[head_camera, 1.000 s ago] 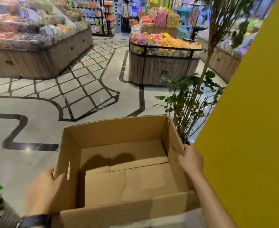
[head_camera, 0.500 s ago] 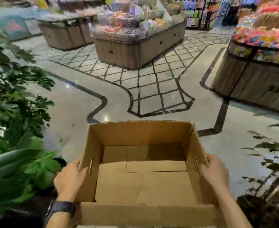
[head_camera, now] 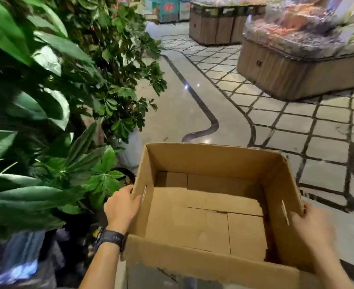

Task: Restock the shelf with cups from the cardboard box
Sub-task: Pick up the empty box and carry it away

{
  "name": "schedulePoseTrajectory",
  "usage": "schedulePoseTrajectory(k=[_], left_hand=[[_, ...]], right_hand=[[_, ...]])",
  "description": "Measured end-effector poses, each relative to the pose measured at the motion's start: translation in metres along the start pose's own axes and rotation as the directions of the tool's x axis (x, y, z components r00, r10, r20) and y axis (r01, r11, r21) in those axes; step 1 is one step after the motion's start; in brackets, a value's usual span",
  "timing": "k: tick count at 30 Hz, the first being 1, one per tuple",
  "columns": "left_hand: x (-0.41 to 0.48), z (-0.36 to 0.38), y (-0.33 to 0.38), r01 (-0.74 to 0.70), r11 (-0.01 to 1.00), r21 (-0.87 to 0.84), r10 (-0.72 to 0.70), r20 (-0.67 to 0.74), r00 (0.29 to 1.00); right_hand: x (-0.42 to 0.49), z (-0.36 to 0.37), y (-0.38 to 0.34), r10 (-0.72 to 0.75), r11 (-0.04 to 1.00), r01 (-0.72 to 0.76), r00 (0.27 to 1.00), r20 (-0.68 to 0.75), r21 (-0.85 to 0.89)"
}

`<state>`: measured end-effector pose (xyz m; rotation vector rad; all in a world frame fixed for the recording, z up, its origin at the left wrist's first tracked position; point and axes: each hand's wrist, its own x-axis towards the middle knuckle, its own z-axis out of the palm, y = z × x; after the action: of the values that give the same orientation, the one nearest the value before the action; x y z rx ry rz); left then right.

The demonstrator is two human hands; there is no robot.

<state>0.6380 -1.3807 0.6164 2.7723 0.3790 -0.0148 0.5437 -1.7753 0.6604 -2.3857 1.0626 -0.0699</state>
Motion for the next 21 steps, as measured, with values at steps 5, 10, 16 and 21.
schedulePoseTrajectory(k=[5, 10, 16, 21], left_hand=[[0.046, 0.020, 0.040, 0.081, 0.996, -0.040, -0.081, -0.004, 0.997], [0.084, 0.034, 0.070, 0.181, 0.982, -0.061, -0.183, -0.019, 0.983], [0.122, 0.056, 0.108, 0.342, 0.938, -0.052, -0.345, -0.066, 0.936], [0.141, 0.068, 0.152, 0.509, 0.858, -0.062, -0.513, -0.135, 0.848]], right_hand=[[0.093, 0.006, -0.047, -0.049, 0.995, 0.047, 0.999, -0.014, -0.088], [0.178, 0.022, -0.088, -0.163, 0.972, 0.163, 0.987, 0.014, -0.168], [0.280, 0.056, -0.147, -0.335, 0.938, 0.345, 0.931, 0.148, -0.047], [0.356, 0.061, -0.212, -0.520, 0.840, 0.541, 0.827, 0.213, -0.050]])
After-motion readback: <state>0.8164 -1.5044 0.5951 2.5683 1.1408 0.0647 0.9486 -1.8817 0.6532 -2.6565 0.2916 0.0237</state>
